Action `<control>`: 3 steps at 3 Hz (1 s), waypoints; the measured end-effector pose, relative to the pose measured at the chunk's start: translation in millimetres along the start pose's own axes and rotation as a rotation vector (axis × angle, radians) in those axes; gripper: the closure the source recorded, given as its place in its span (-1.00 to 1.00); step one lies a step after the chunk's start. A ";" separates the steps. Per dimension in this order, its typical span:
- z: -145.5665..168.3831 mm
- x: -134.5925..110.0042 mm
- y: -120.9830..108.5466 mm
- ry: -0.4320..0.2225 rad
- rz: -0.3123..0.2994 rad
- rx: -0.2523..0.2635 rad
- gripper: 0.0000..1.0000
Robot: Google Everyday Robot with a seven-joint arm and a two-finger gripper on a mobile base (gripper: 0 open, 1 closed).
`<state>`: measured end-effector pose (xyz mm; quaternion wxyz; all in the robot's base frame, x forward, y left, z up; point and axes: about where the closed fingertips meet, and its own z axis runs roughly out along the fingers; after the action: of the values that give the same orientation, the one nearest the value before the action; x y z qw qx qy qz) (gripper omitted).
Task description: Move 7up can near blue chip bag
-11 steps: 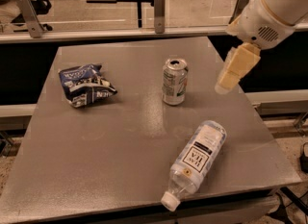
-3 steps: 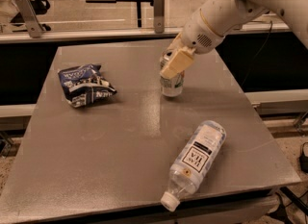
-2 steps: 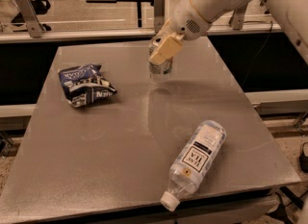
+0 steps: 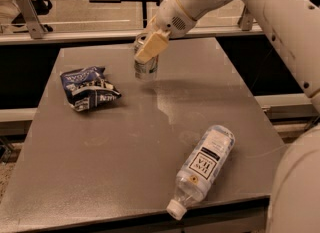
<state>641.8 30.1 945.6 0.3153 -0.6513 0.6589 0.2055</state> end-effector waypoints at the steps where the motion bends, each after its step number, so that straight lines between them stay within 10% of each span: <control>1: 19.4 -9.2 12.7 -0.009 -0.019 -0.054 1.00; 3: 41.6 -21.9 37.8 -0.012 -0.051 -0.126 0.67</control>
Offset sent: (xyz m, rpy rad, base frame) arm -0.0363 0.0456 -0.0208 -0.0073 0.0579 0.1299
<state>609.6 76.9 925.5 0.2829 -0.6852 0.6258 0.2425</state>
